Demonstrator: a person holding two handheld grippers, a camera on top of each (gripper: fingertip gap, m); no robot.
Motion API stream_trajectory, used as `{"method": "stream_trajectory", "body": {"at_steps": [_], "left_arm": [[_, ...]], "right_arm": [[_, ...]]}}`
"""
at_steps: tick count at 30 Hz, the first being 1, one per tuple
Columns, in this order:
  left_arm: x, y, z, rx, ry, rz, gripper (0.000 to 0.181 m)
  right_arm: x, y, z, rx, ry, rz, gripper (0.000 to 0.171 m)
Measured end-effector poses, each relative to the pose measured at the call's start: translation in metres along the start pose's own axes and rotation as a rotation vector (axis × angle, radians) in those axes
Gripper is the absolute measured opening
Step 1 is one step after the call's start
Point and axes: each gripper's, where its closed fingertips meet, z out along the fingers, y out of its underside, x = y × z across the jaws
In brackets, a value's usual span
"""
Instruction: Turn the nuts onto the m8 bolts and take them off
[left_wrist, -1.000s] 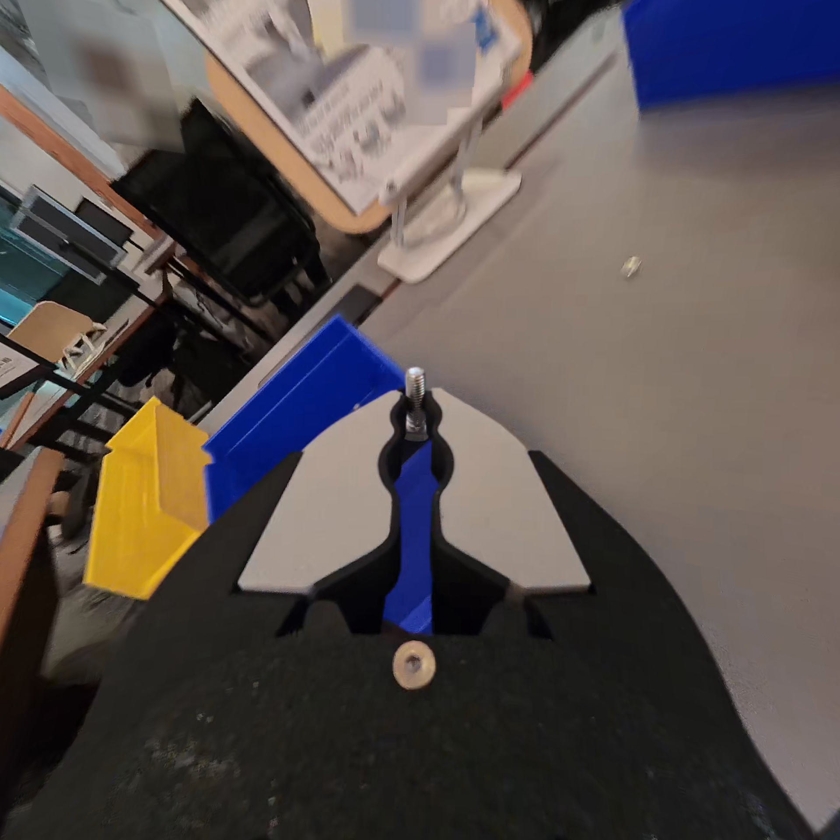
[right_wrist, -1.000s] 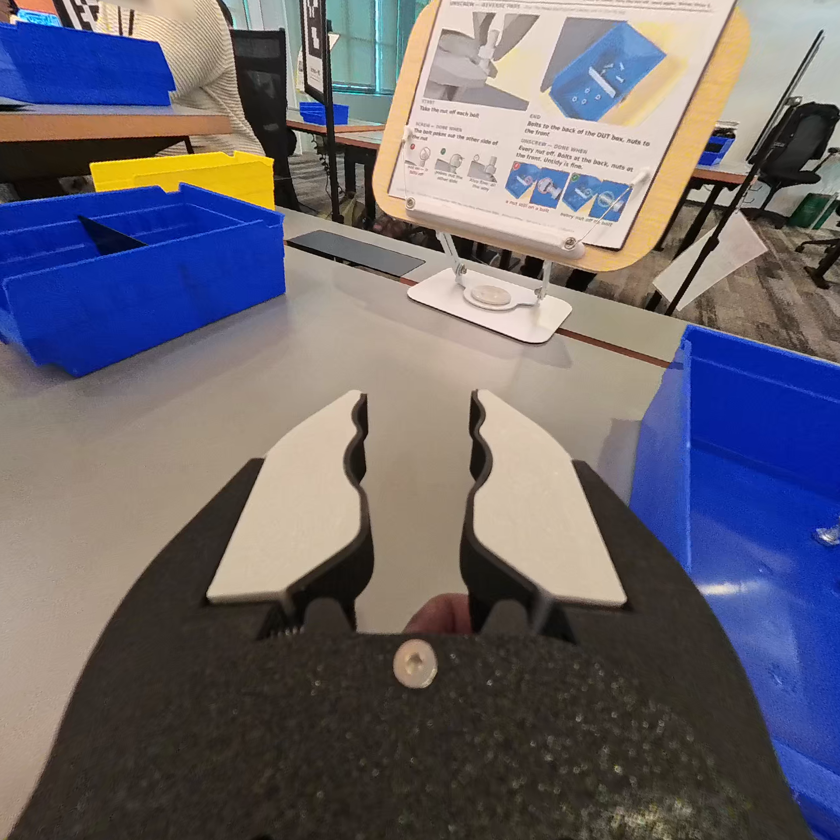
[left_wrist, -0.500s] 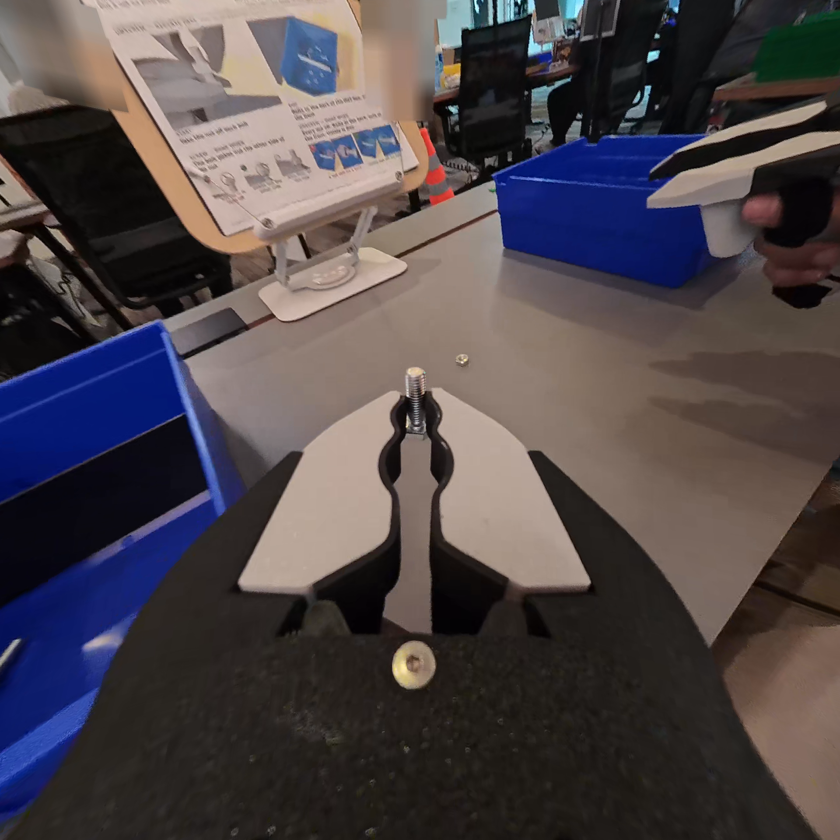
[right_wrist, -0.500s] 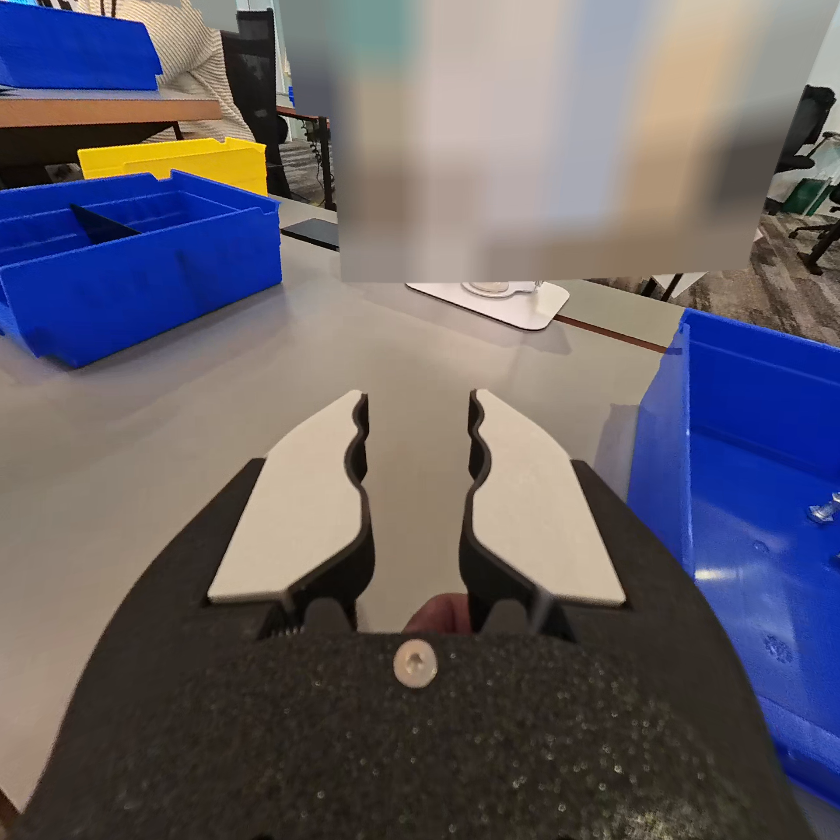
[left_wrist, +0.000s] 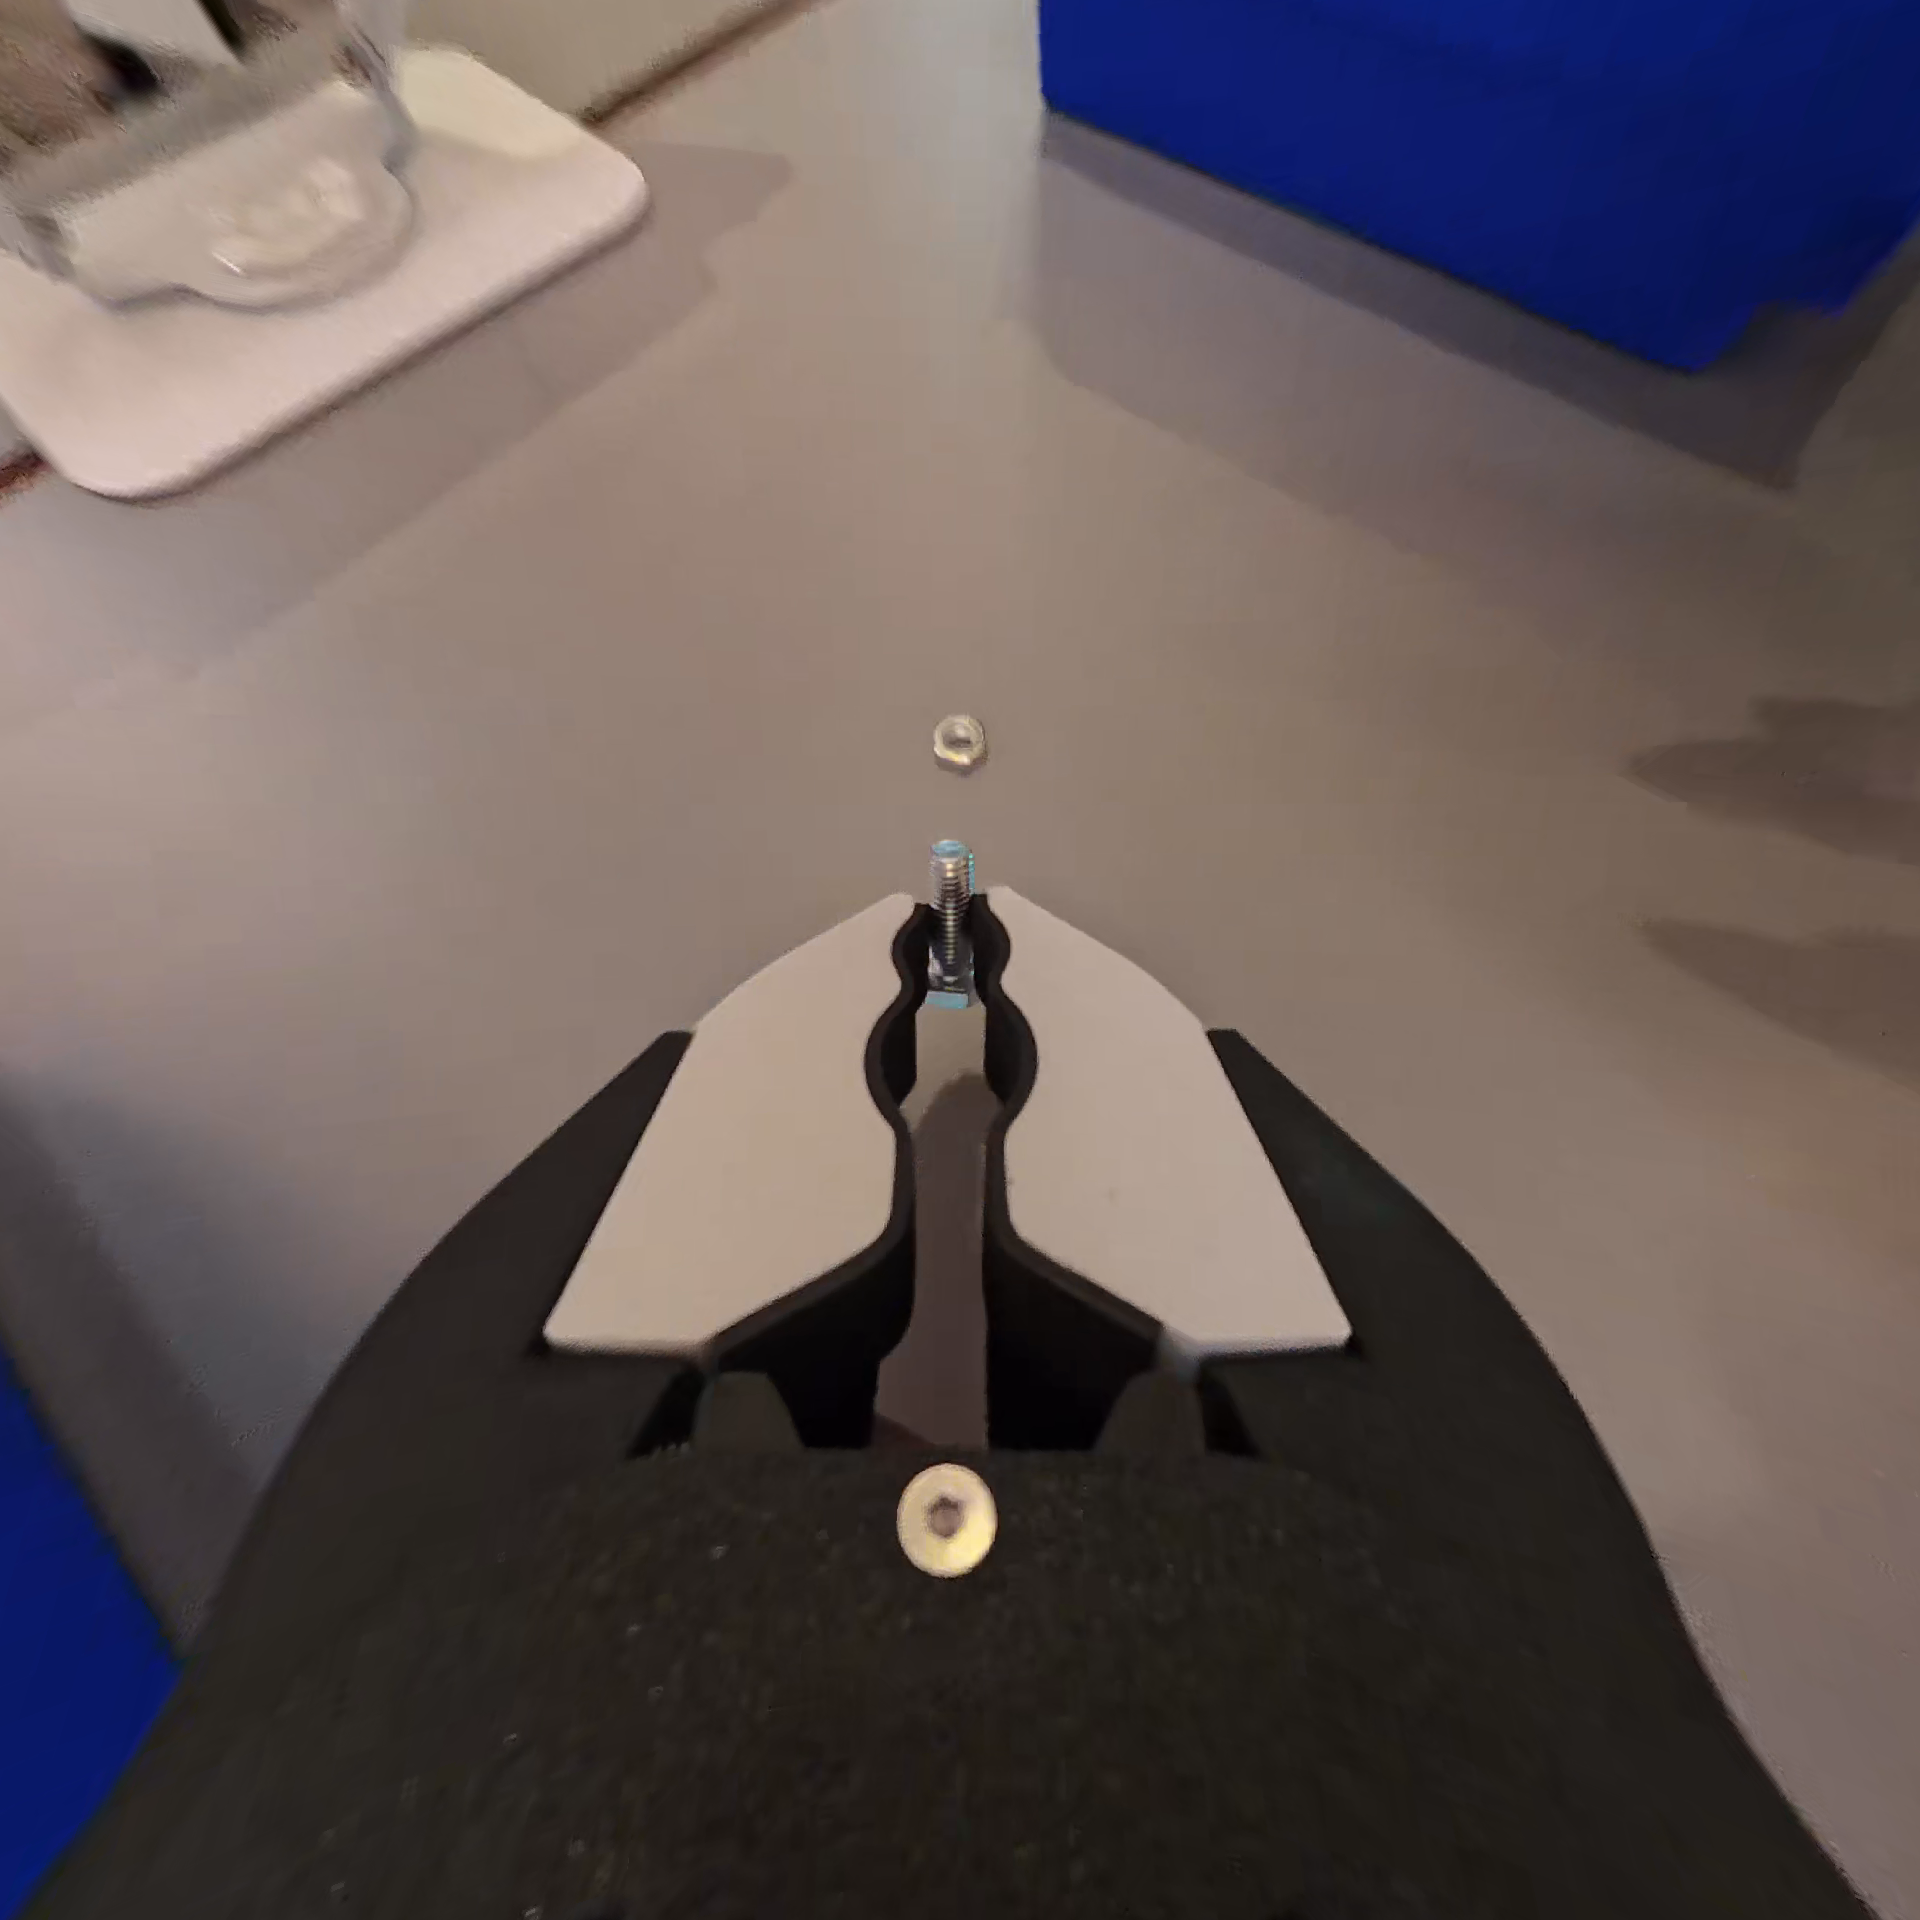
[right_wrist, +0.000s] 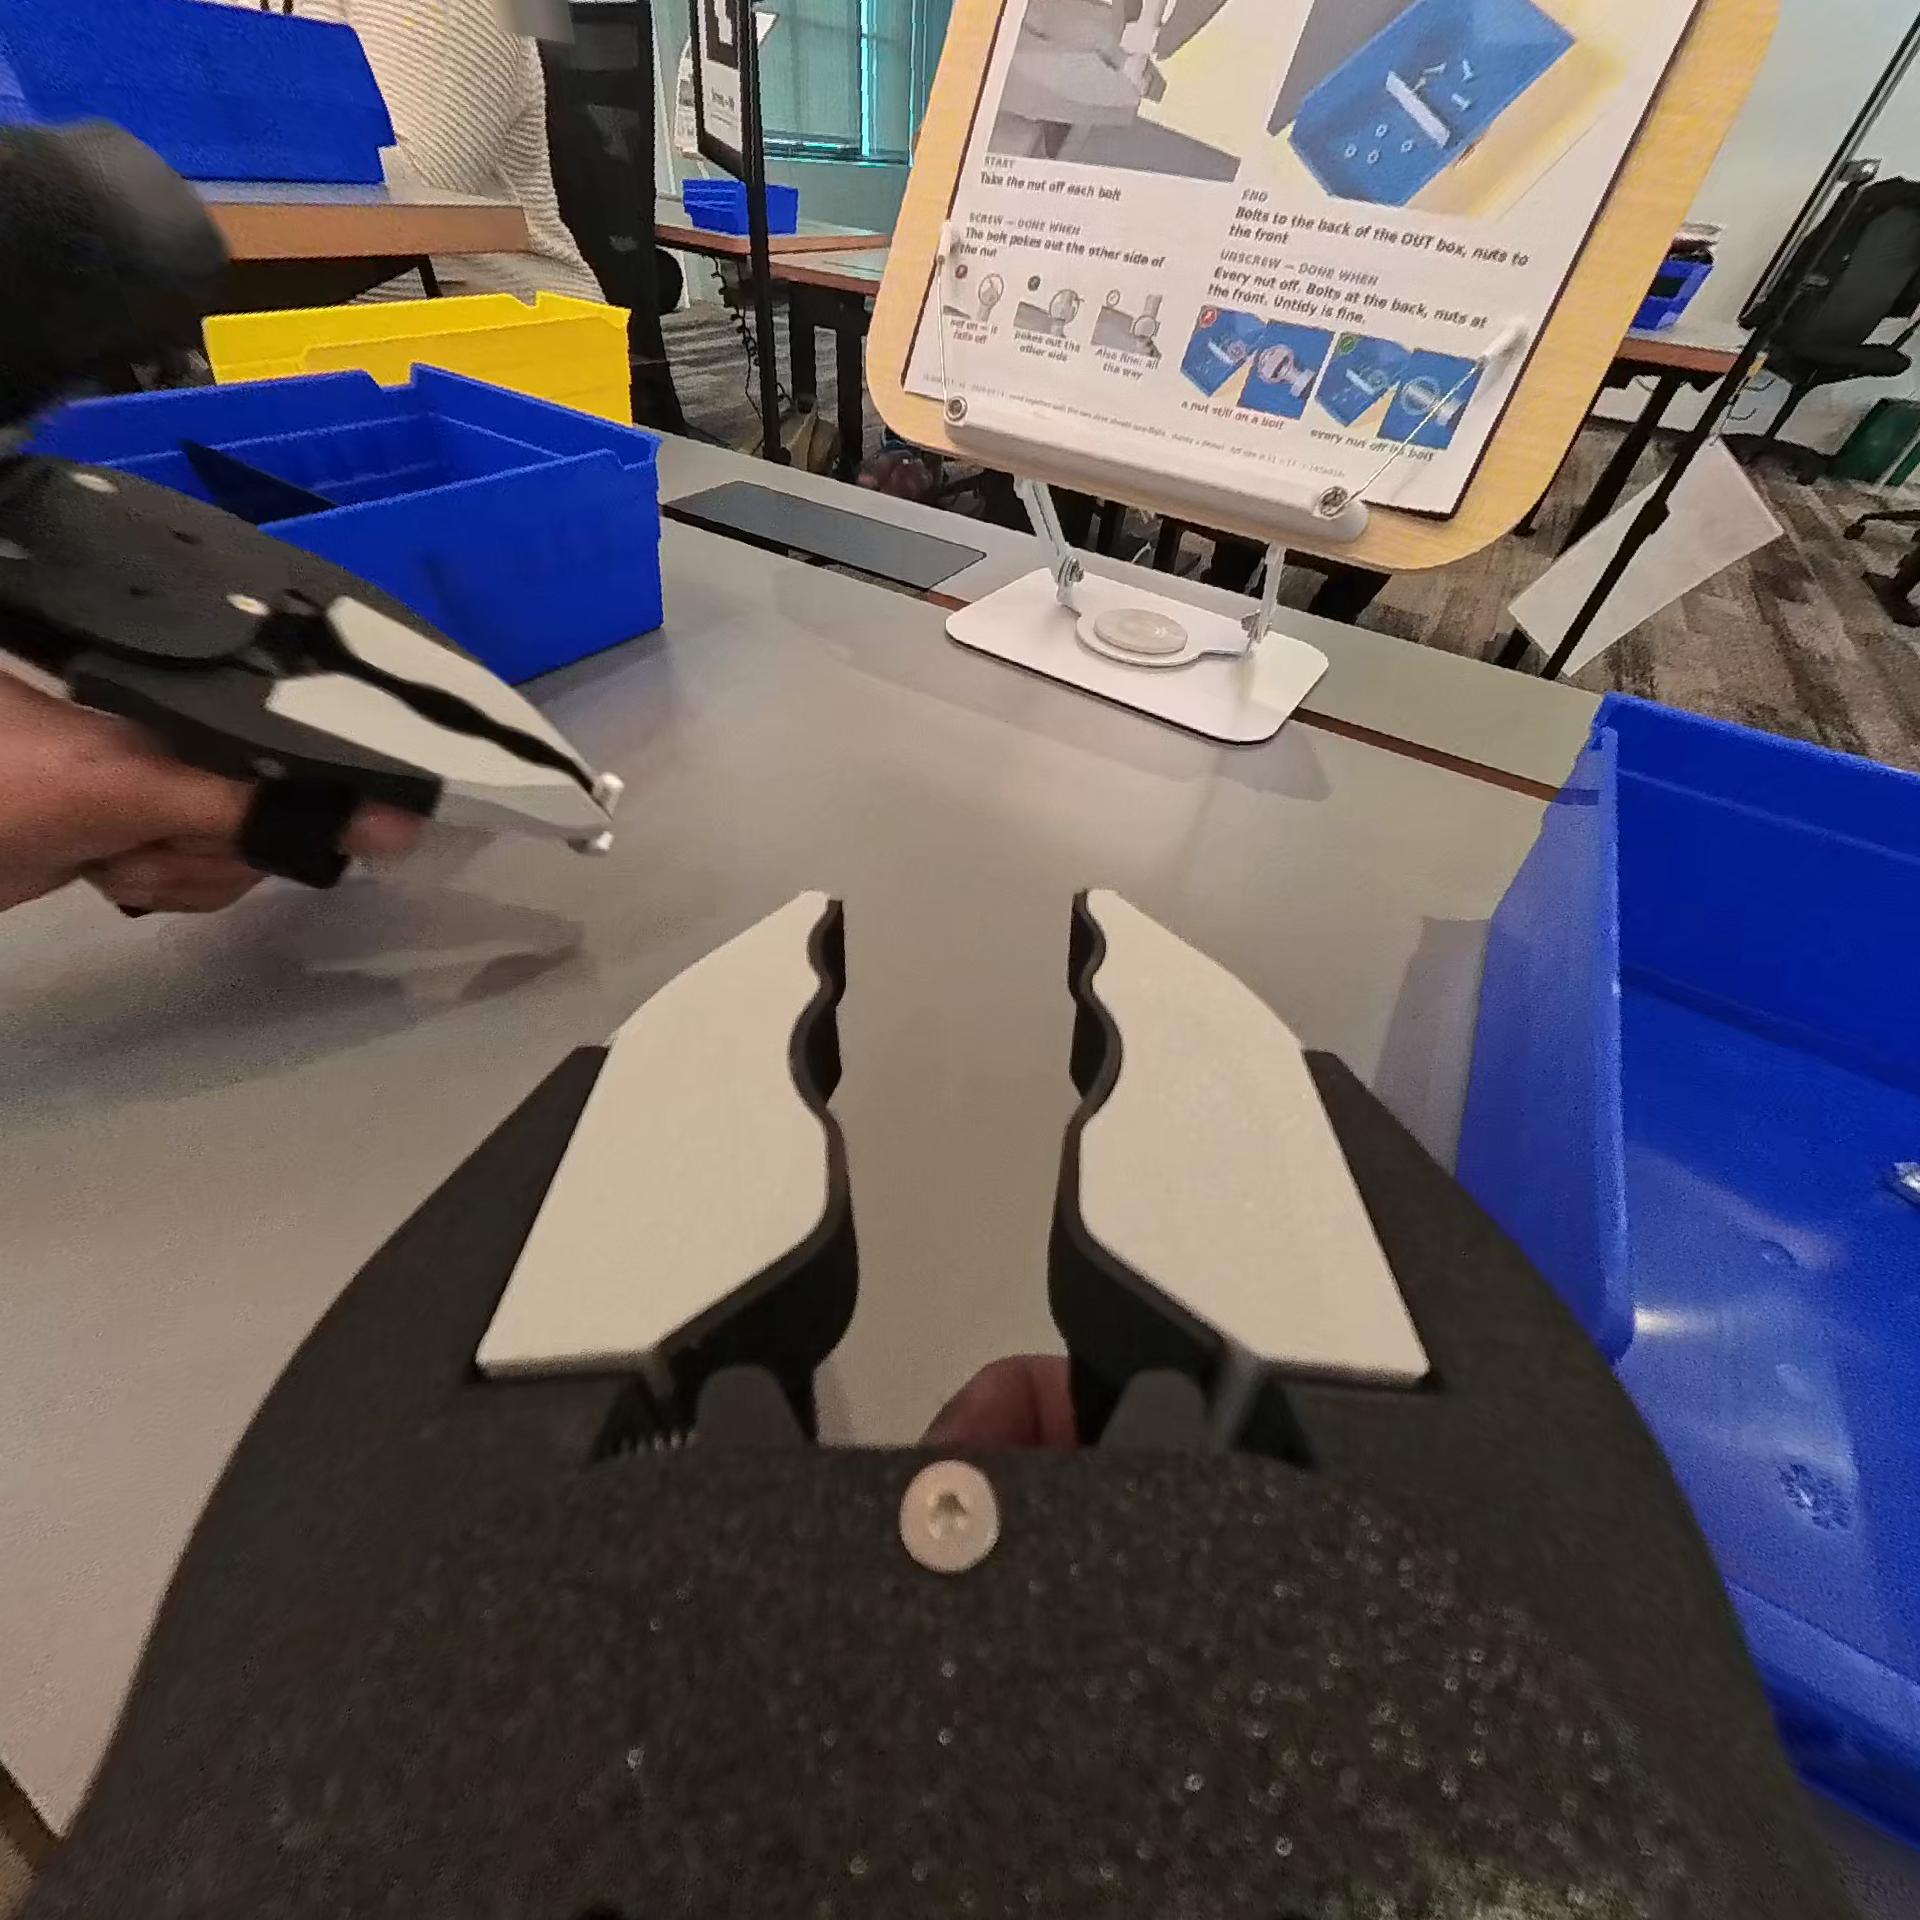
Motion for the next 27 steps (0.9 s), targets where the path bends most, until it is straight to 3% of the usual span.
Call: {"method": "stream_trajectory", "body": {"at_steps": [5, 18, 23, 27], "left_arm": [[0.010, 0.019, 0.024, -0.194, 0.084, 0.063, 0.008], [0.007, 0.018, 0.039, -0.233, 0.081, 0.123, 0.008], [0.008, 0.017, 0.037, -0.195, 0.094, 0.096, 0.033], [0.011, 0.008, 0.004, -0.068, 0.059, 0.066, 0.045]], "right_arm": [[0.001, 0.006, 0.001, -0.022, -0.002, -0.003, 0.041], [0.008, 0.008, 0.000, -0.021, 0.012, 0.007, 0.040], [0.010, 0.007, 0.000, -0.020, 0.012, 0.008, 0.040], [0.008, 0.005, 0.000, -0.017, 0.007, -0.001, 0.040]]}}
